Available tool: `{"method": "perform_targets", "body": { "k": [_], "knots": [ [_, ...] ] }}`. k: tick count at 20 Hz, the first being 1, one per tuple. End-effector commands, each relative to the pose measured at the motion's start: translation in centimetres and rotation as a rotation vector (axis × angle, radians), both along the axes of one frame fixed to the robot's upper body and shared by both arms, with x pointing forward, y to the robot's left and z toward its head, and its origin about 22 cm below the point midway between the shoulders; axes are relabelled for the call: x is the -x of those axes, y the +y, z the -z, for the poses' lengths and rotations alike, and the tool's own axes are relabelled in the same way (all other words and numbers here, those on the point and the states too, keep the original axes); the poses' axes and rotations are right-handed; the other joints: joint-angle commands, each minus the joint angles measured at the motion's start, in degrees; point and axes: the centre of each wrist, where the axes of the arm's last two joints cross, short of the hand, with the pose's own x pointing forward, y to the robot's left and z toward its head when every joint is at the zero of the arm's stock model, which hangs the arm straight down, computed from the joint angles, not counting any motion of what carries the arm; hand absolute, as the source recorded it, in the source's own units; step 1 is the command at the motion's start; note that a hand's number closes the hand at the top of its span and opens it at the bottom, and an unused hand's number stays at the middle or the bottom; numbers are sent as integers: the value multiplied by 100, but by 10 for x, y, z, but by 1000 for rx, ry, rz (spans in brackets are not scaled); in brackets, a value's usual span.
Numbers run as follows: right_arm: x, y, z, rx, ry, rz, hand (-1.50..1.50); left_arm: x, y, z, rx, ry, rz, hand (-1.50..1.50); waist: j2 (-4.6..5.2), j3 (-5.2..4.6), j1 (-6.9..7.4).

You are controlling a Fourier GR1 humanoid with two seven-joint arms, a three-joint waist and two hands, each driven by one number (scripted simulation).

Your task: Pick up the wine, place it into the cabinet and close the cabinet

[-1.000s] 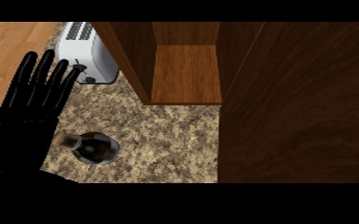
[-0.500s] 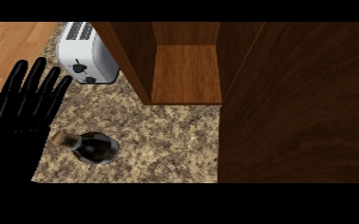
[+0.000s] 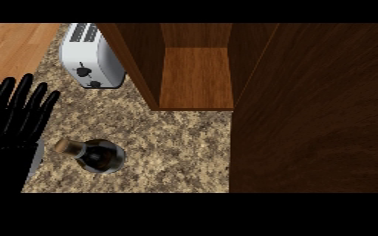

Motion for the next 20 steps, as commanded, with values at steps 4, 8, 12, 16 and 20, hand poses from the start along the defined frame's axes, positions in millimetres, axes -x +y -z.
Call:
{"method": "perform_targets", "body": {
  "k": [4,8,12,16,20],
  "knots": [
    [3,23,-15,-11,-16,20,-150,8,17,13,-41,20,-51,-150,2,-2,22],
    [17,22,-15,-9,6,-5,-150,4,30,28,-39,34,-63,-150,-1,-1,-4],
    [19,12,-9,-9,2,2,-150,10,72,52,-64,58,-70,-150,-2,-2,-12],
    [13,18,5,-4,0,-22,-150,-1,47,80,-46,81,-72,-150,3,0,-23],
    [4,16,-10,-18,-3,-3,-150,10,74,69,-46,107,-98,-150,2,0,5]
  ]
}}
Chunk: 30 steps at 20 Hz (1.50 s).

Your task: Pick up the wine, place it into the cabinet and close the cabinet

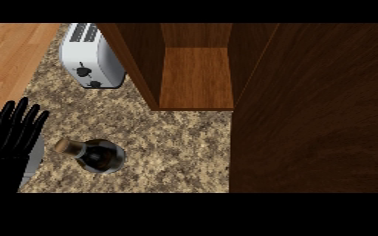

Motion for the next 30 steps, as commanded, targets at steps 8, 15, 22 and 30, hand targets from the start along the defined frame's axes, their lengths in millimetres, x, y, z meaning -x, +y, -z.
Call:
{"method": "perform_targets", "body": {
  "k": [8,15,22,30],
  "knots": [
    [0,1,6,2,-3,-21,-150,-8,13,78,-41,63,-15,-150,5,-1,-17],
    [4,-2,-1,-2,-2,-8,-150,-8,51,81,-30,67,-12,-150,3,0,-11],
    [-12,-8,-27,8,-14,-11,-150,-27,36,105,-30,112,24,-150,7,-2,-10],
    [11,2,-5,9,-28,-10,-150,-28,30,150,-7,140,20,-150,4,-1,-30]
  ]
}}
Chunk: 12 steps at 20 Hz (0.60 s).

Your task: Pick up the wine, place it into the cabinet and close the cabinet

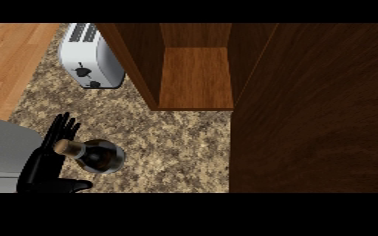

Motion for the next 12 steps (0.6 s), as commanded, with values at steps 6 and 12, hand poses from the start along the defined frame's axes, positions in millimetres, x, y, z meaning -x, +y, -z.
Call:
{"method": "perform_targets", "body": {
  "k": [6,12],
  "knots": [
    [8,-18,-15,23,-14,13,-150,-17,-18,34,10,39,28,-150,1,0,-13],
    [-3,-5,-2,8,-28,21,-150,-6,1,53,19,35,27,-150,2,0,0]
  ]
}}
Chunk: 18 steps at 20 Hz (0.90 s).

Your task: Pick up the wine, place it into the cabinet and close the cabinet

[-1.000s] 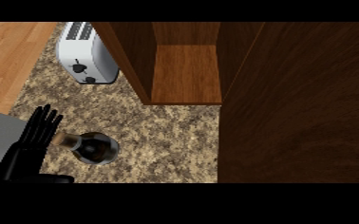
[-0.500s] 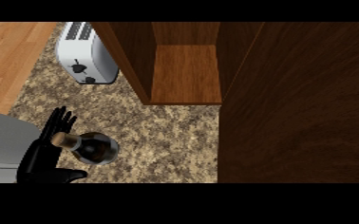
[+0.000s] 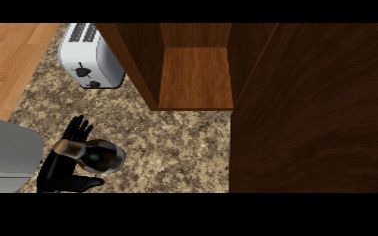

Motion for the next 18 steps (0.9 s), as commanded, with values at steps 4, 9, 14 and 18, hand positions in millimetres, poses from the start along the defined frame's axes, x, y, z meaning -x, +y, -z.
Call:
{"method": "perform_targets", "body": {
  "k": [4,9,14,18],
  "knots": [
    [-3,6,-16,10,-14,-10,-150,-5,-14,21,33,-6,-14,-150,1,-1,5],
    [3,-13,3,14,4,13,-150,-22,-10,21,148,-4,-3,-150,5,-1,-25],
    [-7,-11,-5,-3,-10,6,-150,7,-9,45,154,-18,10,-150,10,-4,-18],
    [1,-3,-9,12,6,0,-150,-12,-14,41,168,13,10,-150,7,-4,-21]
  ]
}}
